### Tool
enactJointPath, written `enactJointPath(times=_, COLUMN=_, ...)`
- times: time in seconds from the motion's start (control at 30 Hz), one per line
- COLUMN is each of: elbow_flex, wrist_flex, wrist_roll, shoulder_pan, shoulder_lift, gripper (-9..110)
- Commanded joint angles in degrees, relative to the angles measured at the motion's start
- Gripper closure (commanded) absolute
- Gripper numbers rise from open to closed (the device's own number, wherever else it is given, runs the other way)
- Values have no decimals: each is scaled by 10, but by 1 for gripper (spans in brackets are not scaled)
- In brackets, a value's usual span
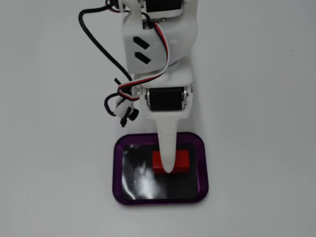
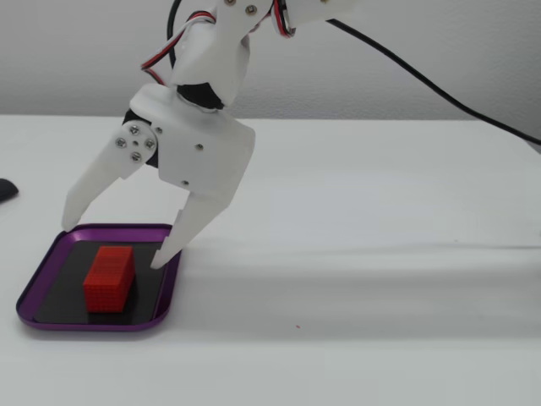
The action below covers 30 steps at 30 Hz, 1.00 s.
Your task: Remove the cube from the box.
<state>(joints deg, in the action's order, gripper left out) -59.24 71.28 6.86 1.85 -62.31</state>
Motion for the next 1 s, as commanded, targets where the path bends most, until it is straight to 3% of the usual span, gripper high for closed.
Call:
enactJointPath(times=0.0, elbow_flex=21, wrist_flex=-16, wrist_roll=4, shoulder_pan=-2, shoulder_lift=-4, gripper=75)
enactJointPath(times=0.97, elbow_flex=22, wrist_flex=-35, wrist_roll=3, shoulder_pan=-2, shoulder_lift=84, gripper=76)
